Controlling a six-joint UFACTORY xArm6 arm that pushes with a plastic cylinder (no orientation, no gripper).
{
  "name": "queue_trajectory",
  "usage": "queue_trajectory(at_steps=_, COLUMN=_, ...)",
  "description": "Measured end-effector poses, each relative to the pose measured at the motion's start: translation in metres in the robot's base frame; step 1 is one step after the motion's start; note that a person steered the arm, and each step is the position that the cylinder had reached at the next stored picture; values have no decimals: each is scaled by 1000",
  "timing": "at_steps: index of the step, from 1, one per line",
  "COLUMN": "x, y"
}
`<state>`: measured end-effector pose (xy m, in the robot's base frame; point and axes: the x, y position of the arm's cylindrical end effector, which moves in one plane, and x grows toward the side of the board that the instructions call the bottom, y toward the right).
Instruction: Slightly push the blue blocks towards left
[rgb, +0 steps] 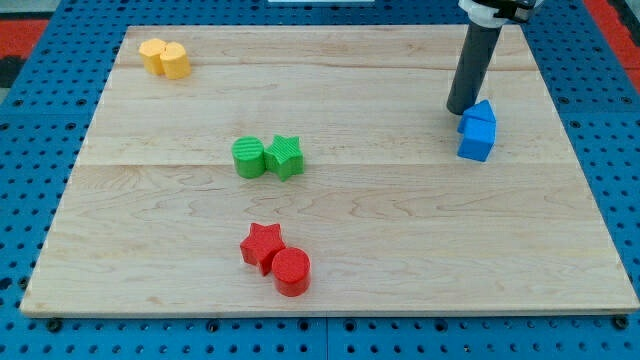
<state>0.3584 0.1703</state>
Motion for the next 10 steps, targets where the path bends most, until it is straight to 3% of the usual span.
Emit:
queue_trajectory(at_steps=2, x=0, y=0)
queue_trajectory(at_steps=4, x=-45, y=35)
queue_trajectory(at_steps=6, x=6, y=100)
queue_trajectory(at_steps=7, x=45, y=99)
queue_trajectory(at_steps=10, x=23, y=11)
